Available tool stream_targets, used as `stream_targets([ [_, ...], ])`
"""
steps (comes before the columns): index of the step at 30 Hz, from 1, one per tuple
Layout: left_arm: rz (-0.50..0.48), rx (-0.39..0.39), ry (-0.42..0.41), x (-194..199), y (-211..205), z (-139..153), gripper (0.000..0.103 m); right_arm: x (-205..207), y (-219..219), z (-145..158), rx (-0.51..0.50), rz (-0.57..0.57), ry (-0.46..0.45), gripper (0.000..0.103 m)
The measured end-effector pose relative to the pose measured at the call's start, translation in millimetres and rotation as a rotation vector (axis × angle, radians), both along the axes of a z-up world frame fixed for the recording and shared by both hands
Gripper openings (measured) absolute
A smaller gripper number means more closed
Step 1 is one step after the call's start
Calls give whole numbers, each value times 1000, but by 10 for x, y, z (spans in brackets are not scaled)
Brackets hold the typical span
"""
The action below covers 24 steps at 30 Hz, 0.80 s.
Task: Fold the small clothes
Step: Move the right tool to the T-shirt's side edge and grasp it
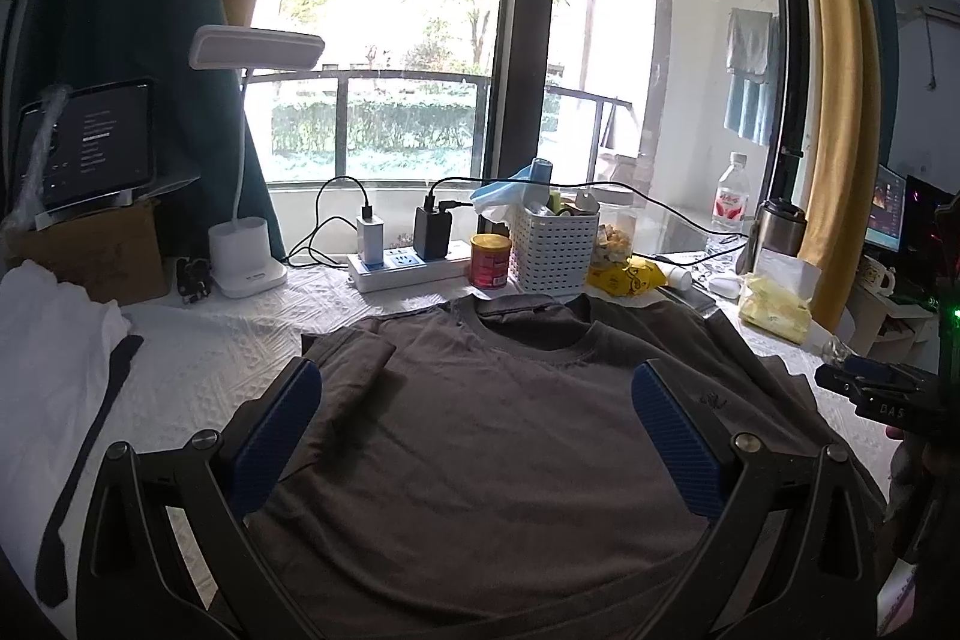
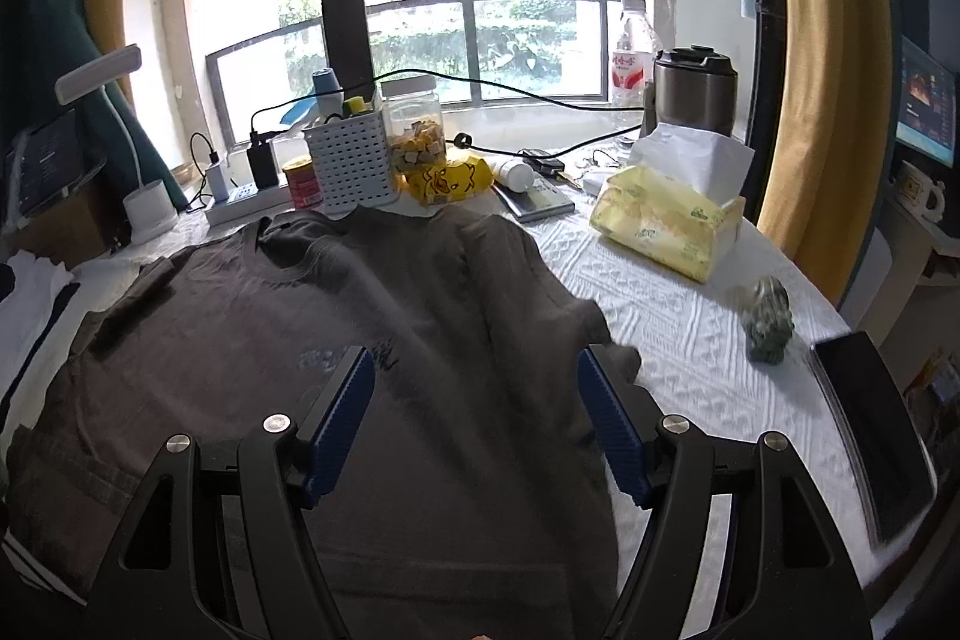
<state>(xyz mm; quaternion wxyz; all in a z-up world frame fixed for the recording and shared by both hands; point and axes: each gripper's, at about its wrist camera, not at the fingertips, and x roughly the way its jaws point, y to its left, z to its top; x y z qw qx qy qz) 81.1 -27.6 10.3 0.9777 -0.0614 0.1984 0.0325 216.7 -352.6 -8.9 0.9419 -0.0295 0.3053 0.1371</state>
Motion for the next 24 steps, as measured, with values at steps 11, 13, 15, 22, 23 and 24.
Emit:
stream_targets([
  [11,-2,-9,38,431,-36,70,102,532,-127,53,-2,6,43,73],
  [13,-4,-12,49,527,-38,60,102,631,-139,39,-1,8,52,73],
  [15,-3,-12,61,620,-46,47,102,743,-157,12,6,11,69,73],
  [22,1,-16,99,903,-37,-35,102,1120,-159,-137,-5,12,119,72],
  [23,1,-17,104,938,-37,-51,102,1189,-169,-166,-7,11,131,72],
  [24,1,-18,110,971,-37,-69,102,1239,-180,-186,-8,7,139,72],
])
